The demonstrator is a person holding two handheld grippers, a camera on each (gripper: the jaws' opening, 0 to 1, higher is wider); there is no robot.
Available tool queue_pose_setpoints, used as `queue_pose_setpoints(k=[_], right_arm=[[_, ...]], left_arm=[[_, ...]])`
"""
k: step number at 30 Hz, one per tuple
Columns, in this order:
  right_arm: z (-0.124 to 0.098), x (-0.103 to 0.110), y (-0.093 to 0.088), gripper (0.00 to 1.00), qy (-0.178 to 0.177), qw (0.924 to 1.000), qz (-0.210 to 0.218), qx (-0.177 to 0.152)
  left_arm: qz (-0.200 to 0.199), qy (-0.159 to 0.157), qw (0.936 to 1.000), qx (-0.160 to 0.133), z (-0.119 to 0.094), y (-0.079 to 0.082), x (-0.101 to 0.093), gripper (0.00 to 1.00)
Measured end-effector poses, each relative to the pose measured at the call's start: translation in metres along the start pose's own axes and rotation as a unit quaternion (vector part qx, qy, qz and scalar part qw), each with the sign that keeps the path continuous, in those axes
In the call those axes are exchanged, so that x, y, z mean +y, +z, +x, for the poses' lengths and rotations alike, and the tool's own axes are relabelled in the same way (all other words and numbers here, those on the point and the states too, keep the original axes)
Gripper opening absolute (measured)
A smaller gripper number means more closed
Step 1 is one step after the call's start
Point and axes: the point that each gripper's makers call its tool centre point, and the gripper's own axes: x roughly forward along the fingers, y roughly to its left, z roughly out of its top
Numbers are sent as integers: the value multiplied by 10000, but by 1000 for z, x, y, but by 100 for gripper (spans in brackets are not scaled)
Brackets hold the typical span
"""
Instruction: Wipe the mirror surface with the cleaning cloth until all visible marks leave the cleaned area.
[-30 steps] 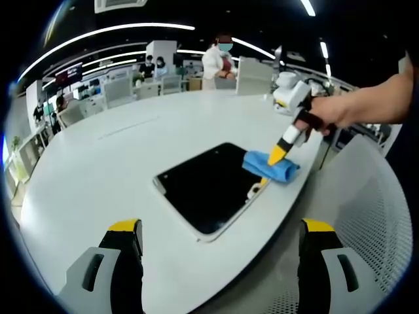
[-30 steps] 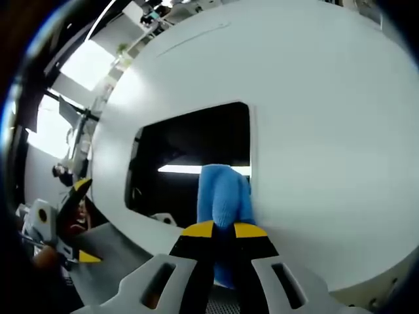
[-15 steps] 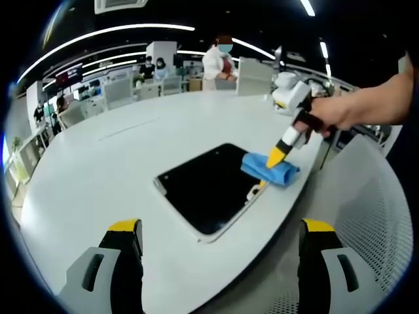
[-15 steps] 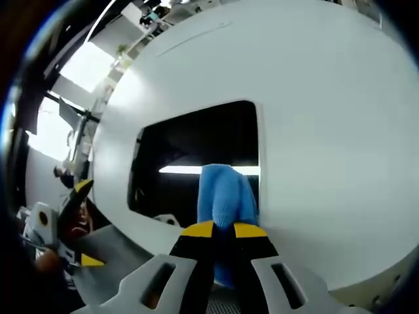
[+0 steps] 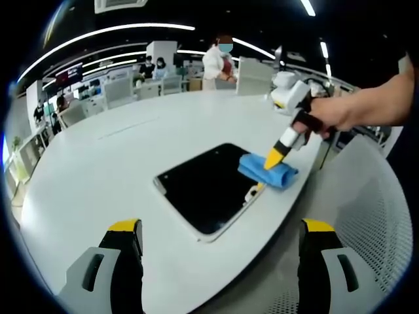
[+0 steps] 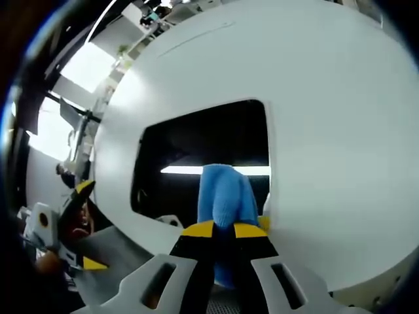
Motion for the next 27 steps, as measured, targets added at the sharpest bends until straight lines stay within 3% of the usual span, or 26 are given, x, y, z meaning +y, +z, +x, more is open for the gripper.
queue_pose_setpoints(k=[27], right_arm=[[12,25,3,3,142,9999,3,-73]], left_arm=[[-1,-16,10000,-9,0,0,0,100]])
